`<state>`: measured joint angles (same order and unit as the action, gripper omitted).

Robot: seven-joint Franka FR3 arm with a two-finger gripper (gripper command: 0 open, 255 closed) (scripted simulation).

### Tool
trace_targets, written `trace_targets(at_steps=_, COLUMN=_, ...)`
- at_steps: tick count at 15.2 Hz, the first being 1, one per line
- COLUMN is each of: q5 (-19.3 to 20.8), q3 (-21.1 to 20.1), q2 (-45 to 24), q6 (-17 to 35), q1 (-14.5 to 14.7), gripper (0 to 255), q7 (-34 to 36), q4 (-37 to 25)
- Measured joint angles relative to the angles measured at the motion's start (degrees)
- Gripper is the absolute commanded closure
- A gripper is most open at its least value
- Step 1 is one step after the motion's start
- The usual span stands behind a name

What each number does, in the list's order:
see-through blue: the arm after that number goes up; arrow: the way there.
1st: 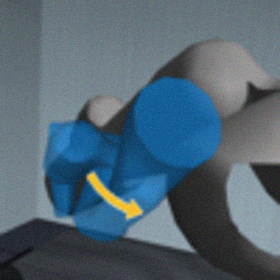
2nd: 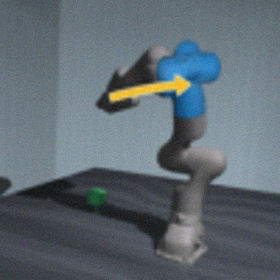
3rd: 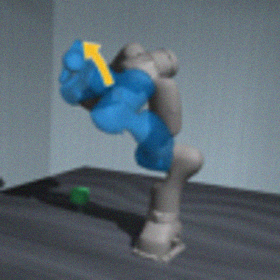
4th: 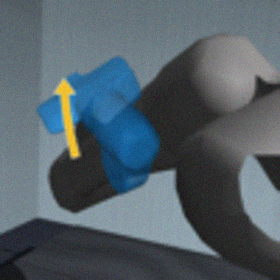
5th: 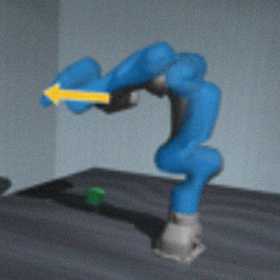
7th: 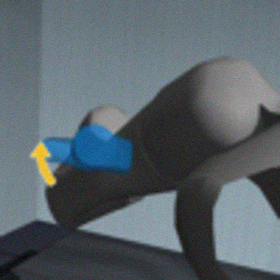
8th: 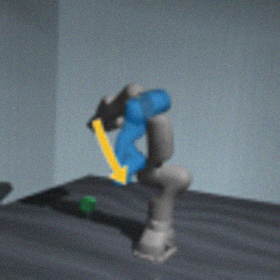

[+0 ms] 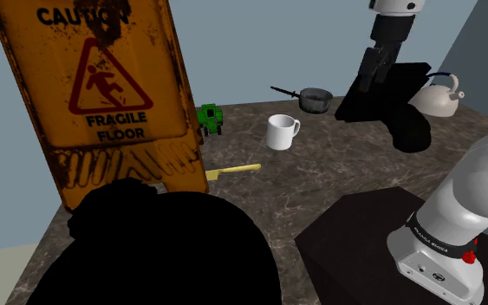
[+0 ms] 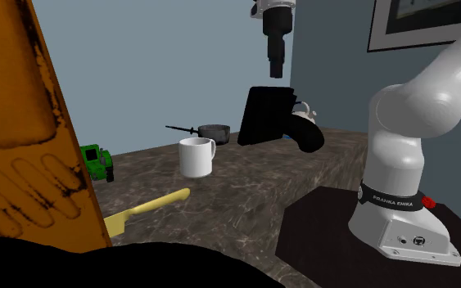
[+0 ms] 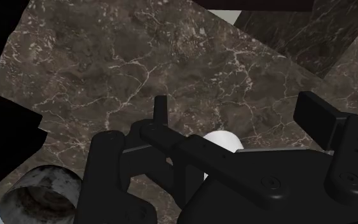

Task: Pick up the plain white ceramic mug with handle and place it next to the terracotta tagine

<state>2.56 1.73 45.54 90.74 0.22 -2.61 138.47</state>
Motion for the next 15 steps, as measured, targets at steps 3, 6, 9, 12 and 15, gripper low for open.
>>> trace_targets(at_steps=3, q5=-0.3, q3=-0.3, q2=-2.2, q6=2.0, q1=0.2, gripper=0, q7=0.5, q4=-0.1)
trace_targets(at_steps=6, q5=-1.4, q3=-1.8, q2=-7.2, q6=6.8, q1=0.9, gripper=0, q7=2.5, q4=0.1)
trace_targets(at_steps=9, q5=-2.2, q3=-3.0, q2=-12.9, q6=11.3, q1=1.4, gripper=0, q7=4.1, q4=-1.1)
trace_targets(at_steps=12, q5=-2.8, q3=-4.2, q2=-18.8, q6=15.8, q1=1.9, gripper=0, q7=5.8, q4=-2.3)
trace_targets(at_steps=15, q5=-3.0, q3=-5.2, q2=-25.5, q6=20.1, q1=2.2, gripper=0, q7=7.2, q4=-4.6)
